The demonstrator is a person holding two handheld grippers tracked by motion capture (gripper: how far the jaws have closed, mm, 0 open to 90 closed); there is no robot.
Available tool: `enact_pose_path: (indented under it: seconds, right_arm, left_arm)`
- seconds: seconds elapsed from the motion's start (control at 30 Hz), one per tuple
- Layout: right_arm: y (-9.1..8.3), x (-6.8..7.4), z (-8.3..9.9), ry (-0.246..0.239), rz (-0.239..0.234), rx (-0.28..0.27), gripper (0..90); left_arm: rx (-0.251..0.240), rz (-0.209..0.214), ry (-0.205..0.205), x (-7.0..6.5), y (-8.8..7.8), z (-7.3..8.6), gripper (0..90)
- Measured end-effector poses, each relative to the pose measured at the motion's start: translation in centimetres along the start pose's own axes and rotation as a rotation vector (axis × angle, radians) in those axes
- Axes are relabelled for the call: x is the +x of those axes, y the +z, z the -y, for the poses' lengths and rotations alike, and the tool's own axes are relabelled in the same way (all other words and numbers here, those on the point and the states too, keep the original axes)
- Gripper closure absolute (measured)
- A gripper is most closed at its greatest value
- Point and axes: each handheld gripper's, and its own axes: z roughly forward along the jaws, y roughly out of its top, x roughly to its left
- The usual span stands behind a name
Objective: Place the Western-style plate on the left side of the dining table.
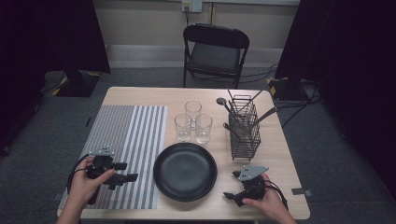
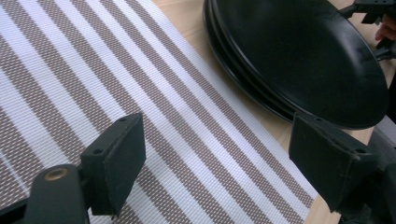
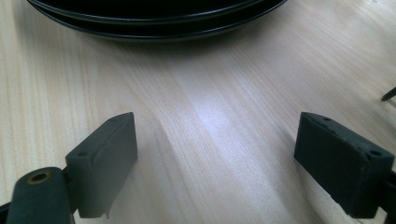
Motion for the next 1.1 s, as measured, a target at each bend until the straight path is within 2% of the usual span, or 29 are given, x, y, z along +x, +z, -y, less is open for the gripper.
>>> enact_pose_path:
  seconds: [0.07, 0.1, 0.2, 0.23, 0.27, 0.3, 0.43, 0.53, 0.7, 0.8, 0.87, 0.9, 0.97, 1.03, 1.1]
  right_arm:
    - [0.0, 0.0, 0.0, 0.003, -0.001, 0.003, 12.8]
    - [0.0, 0.0, -0.1, 0.009, 0.002, 0.010, 13.1]
    - [-0.2, 0.1, -0.4, 0.011, -0.006, 0.028, 15.5]
    - [-0.4, 0.1, -0.6, 0.039, -0.016, 0.016, 16.1]
    - [-0.5, 0.2, -0.7, 0.045, -0.014, 0.015, 16.2]
    - [-0.6, 0.2, -0.9, 0.046, -0.011, 0.015, 16.3]
    - [-0.8, 0.4, -1.5, 0.059, -0.015, 0.002, 17.6]
    - [-0.9, 0.6, -2.2, 0.045, 0.001, -0.001, 18.4]
    - [-1.1, 0.8, -3.2, 0.082, -0.032, -0.042, 19.6]
    - [-1.3, 0.9, -3.7, 0.063, -0.031, -0.036, 20.0]
    - [-1.5, 1.0, -4.1, 0.055, -0.028, -0.035, 20.4]
    - [-1.6, 0.9, -4.3, 0.054, -0.043, -0.044, 20.9]
    - [-1.6, 0.9, -4.6, 0.058, -0.048, -0.051, 21.0]
    - [-1.5, 0.9, -4.8, 0.062, -0.050, -0.056, 21.0]
    - [-1.5, 0.9, -4.9, 0.064, -0.054, -0.060, 21.0]
  left_arm:
    - [-0.003, 0.005, 0.000, -0.1, 0.1, -0.2, 18.0]
    - [-0.013, 0.024, -0.026, -0.3, 0.2, -0.4, 18.0]
    - [-0.022, 0.029, -0.030, -0.5, 0.4, -0.6, 17.8]
    - [-0.012, 0.027, -0.020, -0.6, 0.7, -0.9, 17.6]
    - [-0.012, 0.027, -0.020, -0.6, 0.7, -0.9, 17.0]
    - [-0.001, 0.055, -0.040, -0.8, 1.0, -1.0, 17.4]
    - [0.012, 0.068, -0.031, -1.1, 1.5, -1.3, 18.6]
    - [0.017, 0.071, -0.030, -1.3, 1.8, -1.5, 18.6]
    - [0.019, 0.084, -0.021, -1.6, 2.0, -1.9, 20.0]
    - [0.027, 0.089, -0.026, -1.8, 2.4, -2.3, 20.6]
    - [0.032, 0.090, -0.028, -1.9, 2.7, -2.6, 24.4]
    - [0.040, 0.106, -0.032, -2.2, 3.2, -2.8, 25.8]
    - [0.044, 0.108, -0.032, -2.3, 3.4, -3.0, 24.0]
    - [0.058, 0.109, -0.011, -2.6, 4.0, -3.3, 23.6]
    - [0.061, 0.114, -0.015, -2.6, 4.1, -3.4, 23.5]
